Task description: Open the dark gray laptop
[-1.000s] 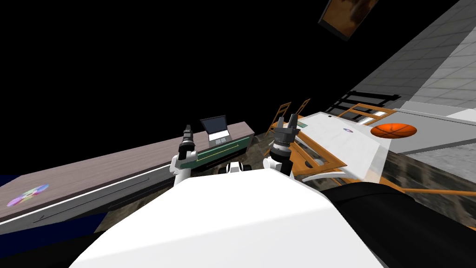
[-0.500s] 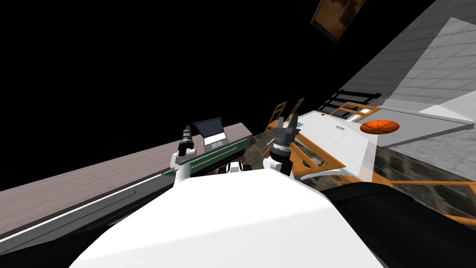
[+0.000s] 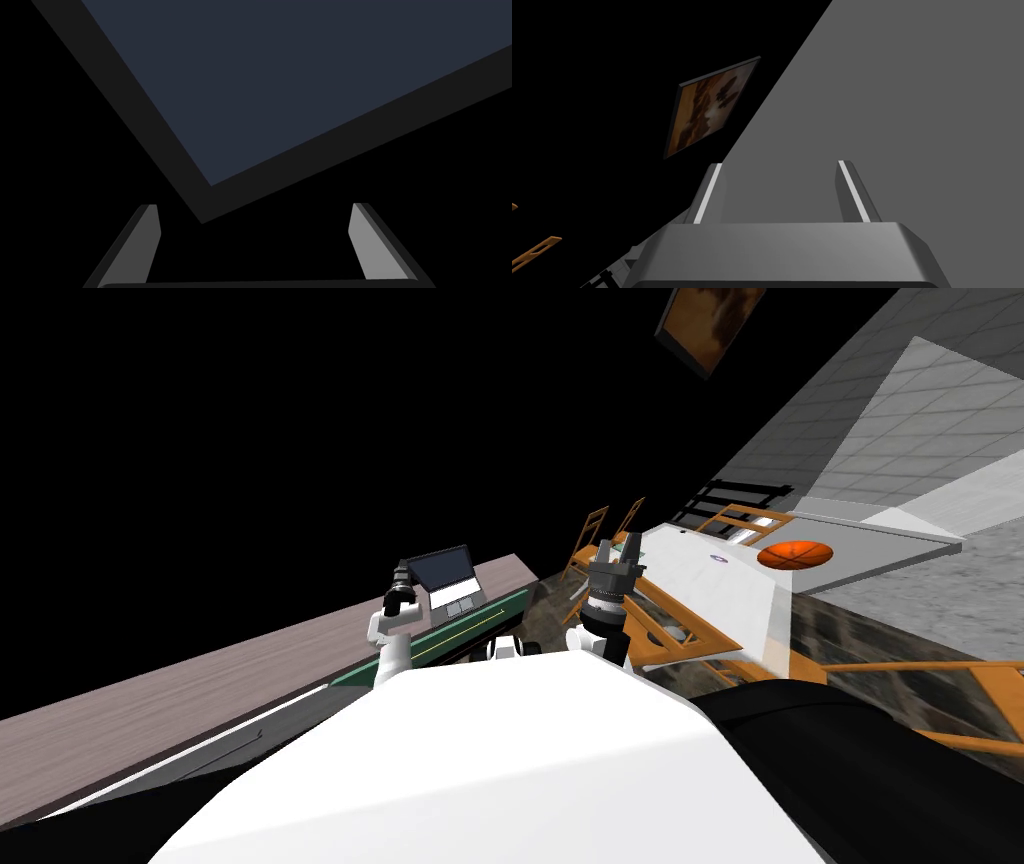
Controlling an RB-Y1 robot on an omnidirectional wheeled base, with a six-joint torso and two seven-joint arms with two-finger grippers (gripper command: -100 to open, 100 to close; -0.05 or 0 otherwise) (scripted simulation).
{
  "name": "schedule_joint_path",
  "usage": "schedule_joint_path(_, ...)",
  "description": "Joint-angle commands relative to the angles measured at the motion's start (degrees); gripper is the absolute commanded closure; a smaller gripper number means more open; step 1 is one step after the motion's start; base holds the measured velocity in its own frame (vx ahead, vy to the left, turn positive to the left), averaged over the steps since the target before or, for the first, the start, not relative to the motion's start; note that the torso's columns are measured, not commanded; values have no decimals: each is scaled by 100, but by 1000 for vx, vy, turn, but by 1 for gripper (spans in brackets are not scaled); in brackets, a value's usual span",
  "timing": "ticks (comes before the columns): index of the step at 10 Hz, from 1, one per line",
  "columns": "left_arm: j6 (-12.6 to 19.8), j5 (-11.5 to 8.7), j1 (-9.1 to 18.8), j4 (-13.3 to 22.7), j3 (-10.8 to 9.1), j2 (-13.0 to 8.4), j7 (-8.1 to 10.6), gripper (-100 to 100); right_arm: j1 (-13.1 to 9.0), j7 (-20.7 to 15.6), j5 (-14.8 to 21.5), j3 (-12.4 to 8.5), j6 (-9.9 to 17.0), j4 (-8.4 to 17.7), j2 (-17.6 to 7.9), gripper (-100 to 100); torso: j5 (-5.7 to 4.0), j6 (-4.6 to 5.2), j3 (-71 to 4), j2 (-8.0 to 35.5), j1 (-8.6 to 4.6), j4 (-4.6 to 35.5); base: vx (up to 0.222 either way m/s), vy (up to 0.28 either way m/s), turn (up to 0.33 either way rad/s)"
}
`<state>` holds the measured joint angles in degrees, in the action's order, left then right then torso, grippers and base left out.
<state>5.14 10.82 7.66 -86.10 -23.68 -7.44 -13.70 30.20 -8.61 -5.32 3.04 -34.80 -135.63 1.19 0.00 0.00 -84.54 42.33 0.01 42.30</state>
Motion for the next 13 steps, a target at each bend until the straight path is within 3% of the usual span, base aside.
schedule_joint_path(1, -8, 127, 156, 85, -208, 97, -68, -100, 0, 0, 0, 0, 0, 0, 0, 0, 1, -3, 4, 8, 2, 1, -18, 31, -143)
schedule_joint_path(3, -61, 378, 447, 231, -568, 298, -199, -100, -2, 0, 0, 0, 0, 1, -1, 0, 4, 3, 12, 20, 15, 6, -73, 85, -238)
schedule_joint_path(4, -61, 378, 447, 231, -613, 298, -199, -100, -2, 0, 0, -1, 1, 1, -1, 0, 3, 2, 8, 13, 15, 5, -61, 78, -68)
schedule_joint_path(7, -141, 753, 884, 450, -1156, 599, -396, -100, -1, 0, 0, 0, 0, 0, -1, 0, -3, 3, -8, -11, -10, -4, -62, 63, -187)
schedule_joint_path(8, -141, 753, 884, 450, -1219, 599, -396, -100, -1, 0, 0, -1, 0, 0, -1, 0, -1, 0, -3, -5, 0, -2, -60, 56, -74)
schedule_joint_path(11, -220, 1129, 1321, 669, -1769, 900, -593, -100, -1, 0, 0, -1, 0, 0, -1, 0, 2, 2, -2, -3, 6, -1, -68, 71, -197)
schedule_joint_path(12, -220, 1129, 1321, 669, -1826, 900, -593, -100, -1, 0, 0, -1, 1, 1, -1, 0, 2, 4, 0, 0, 2, -1, -62, 45, -53)
schedule_joint_path(13, -247, 1254, 1466, 742, -2028, 1001, -659, -100, 0, 0, 0, -1, 0, 0, 0, 0, -1, -1, -6, -10, -8, -3, -58, 44, -118)
